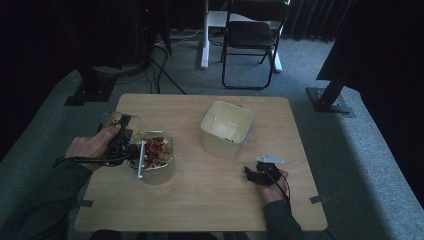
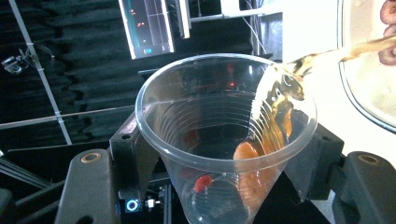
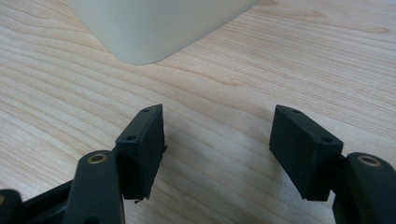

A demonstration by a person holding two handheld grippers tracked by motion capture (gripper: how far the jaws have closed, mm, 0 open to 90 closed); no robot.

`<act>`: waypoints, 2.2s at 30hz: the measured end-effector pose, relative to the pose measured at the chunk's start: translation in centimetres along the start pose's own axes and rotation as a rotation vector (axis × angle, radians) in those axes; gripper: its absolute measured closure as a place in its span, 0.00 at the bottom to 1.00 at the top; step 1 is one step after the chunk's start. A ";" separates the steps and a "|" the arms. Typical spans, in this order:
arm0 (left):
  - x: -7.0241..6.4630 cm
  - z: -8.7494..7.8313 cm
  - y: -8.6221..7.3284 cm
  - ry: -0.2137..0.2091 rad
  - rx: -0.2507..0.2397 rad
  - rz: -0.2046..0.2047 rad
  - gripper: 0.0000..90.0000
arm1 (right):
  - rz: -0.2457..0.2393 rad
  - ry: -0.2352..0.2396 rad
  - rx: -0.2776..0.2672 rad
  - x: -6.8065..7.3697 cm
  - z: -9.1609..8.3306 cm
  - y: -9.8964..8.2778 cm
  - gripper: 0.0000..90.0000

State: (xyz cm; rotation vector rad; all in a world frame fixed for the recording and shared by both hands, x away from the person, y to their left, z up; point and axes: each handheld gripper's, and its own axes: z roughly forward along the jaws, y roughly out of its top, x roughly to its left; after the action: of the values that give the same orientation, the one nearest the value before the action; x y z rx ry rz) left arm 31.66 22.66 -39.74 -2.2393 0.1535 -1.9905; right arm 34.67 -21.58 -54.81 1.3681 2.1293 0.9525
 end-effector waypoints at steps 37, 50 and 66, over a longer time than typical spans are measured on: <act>0.4 0.2 0.3 0.023 0.001 0.051 0.39 | 0.001 0.001 -0.001 0.0 0.0 0.0 0.39; 0.2 0.2 0.1 0.026 0.007 0.062 0.39 | 0.001 0.001 0.000 0.0 0.0 0.0 0.39; 0.2 0.4 0.0 0.031 0.016 0.077 0.39 | 0.000 0.001 -0.001 0.0 0.0 0.0 0.39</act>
State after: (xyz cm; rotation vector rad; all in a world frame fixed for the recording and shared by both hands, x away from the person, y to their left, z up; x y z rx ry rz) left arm 32.05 22.66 -39.59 -2.1595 0.2225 -1.9805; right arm 34.67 -21.58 -54.82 1.3681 2.1293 0.9540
